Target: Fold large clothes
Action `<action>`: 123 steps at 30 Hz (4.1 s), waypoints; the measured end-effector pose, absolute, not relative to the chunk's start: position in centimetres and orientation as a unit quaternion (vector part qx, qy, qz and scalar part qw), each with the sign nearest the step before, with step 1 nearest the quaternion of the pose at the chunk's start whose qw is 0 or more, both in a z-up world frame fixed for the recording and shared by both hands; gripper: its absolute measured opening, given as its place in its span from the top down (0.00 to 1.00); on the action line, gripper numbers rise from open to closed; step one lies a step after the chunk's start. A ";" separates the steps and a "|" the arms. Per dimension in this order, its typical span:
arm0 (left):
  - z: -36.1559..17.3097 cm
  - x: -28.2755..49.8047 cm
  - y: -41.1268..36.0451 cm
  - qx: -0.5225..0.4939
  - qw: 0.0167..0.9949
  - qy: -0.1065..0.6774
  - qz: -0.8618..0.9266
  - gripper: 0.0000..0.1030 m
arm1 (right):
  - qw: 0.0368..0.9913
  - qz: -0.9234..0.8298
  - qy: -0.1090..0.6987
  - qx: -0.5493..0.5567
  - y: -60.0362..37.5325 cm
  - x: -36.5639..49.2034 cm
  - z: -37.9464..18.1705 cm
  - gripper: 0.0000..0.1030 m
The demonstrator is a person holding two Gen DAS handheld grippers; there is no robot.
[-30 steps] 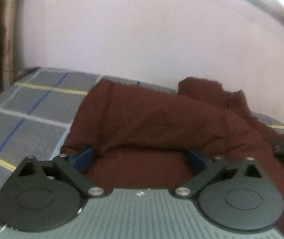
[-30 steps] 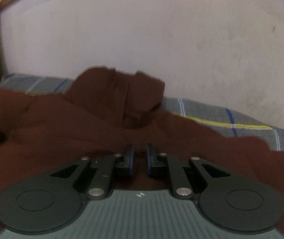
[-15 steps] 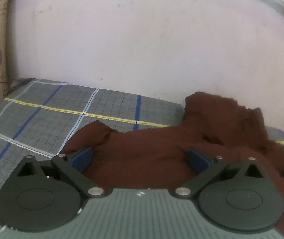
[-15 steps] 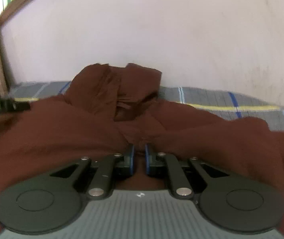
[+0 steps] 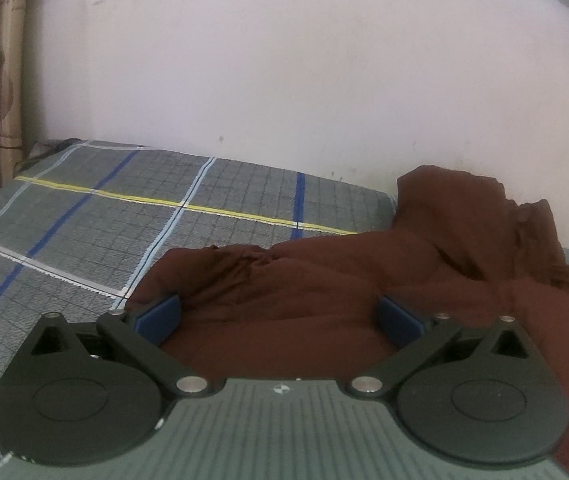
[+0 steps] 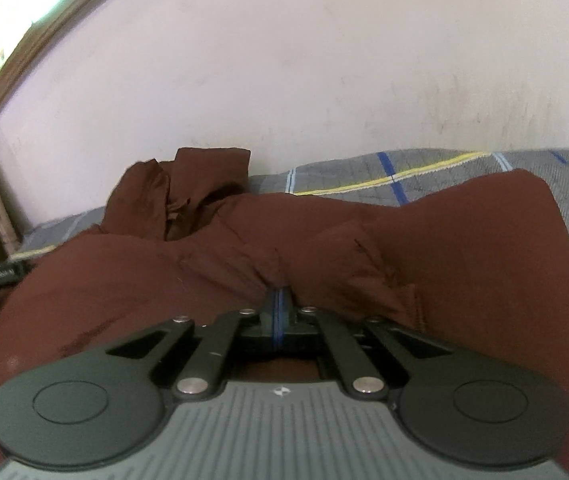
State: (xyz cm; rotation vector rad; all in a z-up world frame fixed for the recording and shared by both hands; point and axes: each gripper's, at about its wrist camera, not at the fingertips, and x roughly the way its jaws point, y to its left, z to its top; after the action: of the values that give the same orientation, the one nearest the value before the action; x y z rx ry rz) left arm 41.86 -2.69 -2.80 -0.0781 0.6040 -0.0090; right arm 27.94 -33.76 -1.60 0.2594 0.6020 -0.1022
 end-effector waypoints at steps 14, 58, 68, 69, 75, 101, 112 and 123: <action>-2.8 41.5 -2.9 -0.030 0.954 0.297 0.005 0.00 | 0.953 -0.073 0.284 0.081 -32.6 28.1 -1.6 1.00; -0.7 38.3 -2.5 -0.014 0.970 0.243 0.025 0.00 | 0.947 -0.124 0.293 -0.044 -29.3 28.7 -1.6 1.00; 6.1 27.9 0.0 -0.023 0.985 0.172 0.008 0.00 | 0.928 -0.162 0.306 -0.135 -25.8 28.3 -0.3 0.96; 6.6 26.8 0.3 -0.018 0.987 0.162 0.007 0.00 | 0.930 -0.160 0.305 -0.127 -25.6 28.0 0.2 0.96; 8.6 21.1 1.6 -0.012 0.989 0.148 -0.002 0.00 | 0.947 -0.146 0.278 -0.063 -23.7 23.7 4.6 0.76; 5.6 8.6 5.8 -0.002 0.970 0.237 -0.048 0.00 | 0.965 -0.150 0.210 -0.046 -15.9 7.2 10.1 0.32; 1.0 9.3 15.1 -0.094 0.930 0.338 -0.106 0.01 | 0.943 -0.195 0.264 0.055 -26.5 -6.0 4.7 0.31; -3.4 8.1 14.5 -0.082 0.907 0.373 -0.177 0.12 | 0.933 -0.146 0.297 0.145 -28.4 -7.2 -0.4 0.56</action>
State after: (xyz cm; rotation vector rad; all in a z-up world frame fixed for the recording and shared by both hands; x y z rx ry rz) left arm 8.10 14.45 -3.43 -0.1684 0.7703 -0.3663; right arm -7.24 -28.42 -0.40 0.2961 0.6073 -0.2991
